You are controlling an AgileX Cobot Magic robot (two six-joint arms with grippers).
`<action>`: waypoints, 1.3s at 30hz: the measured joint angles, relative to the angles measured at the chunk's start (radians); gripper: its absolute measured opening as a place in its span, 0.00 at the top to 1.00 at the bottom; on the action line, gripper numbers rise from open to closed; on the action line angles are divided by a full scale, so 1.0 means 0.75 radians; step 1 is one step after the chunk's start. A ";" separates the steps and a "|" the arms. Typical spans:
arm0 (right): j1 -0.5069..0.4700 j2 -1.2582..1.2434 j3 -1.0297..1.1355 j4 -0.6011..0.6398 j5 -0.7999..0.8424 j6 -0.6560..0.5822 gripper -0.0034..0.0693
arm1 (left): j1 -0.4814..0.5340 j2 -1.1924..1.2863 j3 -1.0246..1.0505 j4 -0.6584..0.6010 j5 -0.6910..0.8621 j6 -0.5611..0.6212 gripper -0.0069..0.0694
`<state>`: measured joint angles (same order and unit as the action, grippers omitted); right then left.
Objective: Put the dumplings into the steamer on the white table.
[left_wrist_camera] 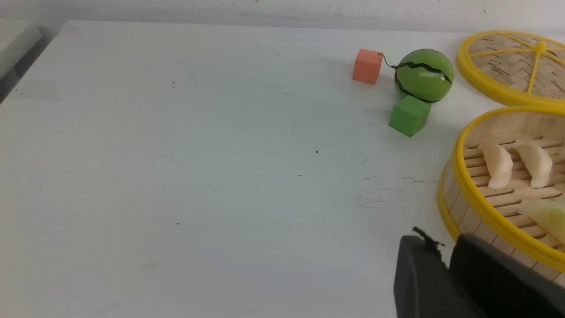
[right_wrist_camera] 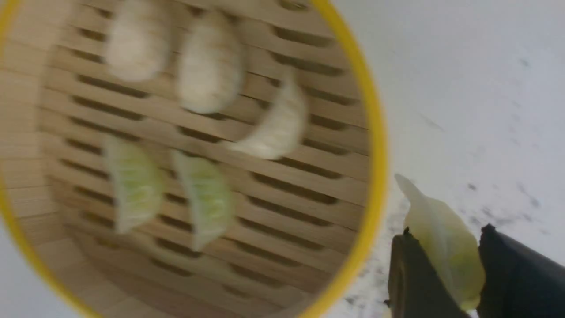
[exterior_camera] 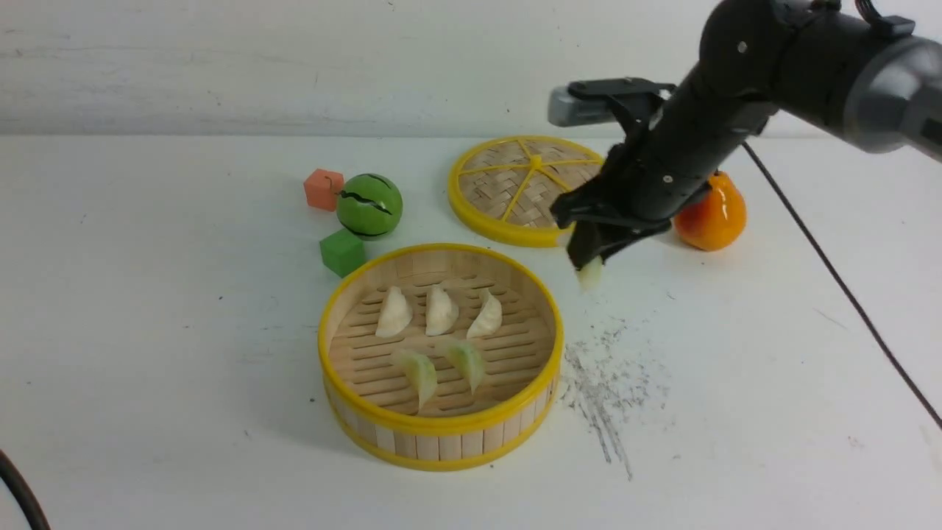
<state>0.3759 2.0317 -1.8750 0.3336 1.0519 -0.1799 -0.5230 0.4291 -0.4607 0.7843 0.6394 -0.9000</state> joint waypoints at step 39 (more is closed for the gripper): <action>0.164 -0.022 -0.405 -0.319 0.251 0.044 0.74 | 0.000 0.000 0.000 0.000 -0.001 -0.001 0.74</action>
<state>0.4992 2.0153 -2.1785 0.0940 1.2400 -0.1467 -0.5230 0.4291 -0.4607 0.7843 0.6387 -0.9005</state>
